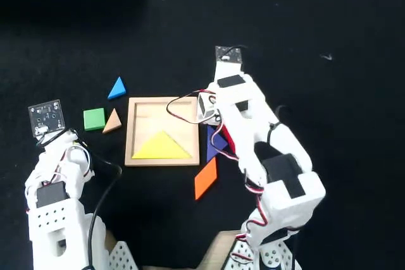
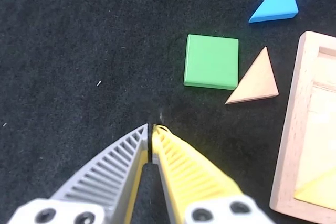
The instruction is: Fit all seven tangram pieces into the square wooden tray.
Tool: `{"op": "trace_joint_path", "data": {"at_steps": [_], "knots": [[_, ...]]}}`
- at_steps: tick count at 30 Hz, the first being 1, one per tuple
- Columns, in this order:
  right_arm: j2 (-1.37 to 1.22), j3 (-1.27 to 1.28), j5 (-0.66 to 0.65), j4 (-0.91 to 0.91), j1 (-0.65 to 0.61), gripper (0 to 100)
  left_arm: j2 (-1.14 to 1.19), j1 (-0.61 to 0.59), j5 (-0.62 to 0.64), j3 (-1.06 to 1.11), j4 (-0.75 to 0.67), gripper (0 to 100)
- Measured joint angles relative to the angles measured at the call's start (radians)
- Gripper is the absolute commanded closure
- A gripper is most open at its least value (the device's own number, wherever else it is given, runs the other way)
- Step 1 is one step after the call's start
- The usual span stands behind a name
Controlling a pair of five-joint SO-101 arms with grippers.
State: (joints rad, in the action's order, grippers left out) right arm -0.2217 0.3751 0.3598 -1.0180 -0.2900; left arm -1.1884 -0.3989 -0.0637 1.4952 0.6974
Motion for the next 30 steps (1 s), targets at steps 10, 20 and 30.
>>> {"op": "trace_joint_path", "data": {"at_steps": [10,20,30], "knots": [[-0.095,-0.094,0.0,-0.048,0.066,87.8,0.0,0.0,0.0,0.0,0.0,97],[-0.097,-0.138,0.0,-0.124,0.127,90.4,0.0,0.0,0.0,0.0,0.0,97],[0.0,-0.187,-0.084,-0.281,0.178,90.6,0.0,0.0,0.0,0.0,0.0,97]]}}
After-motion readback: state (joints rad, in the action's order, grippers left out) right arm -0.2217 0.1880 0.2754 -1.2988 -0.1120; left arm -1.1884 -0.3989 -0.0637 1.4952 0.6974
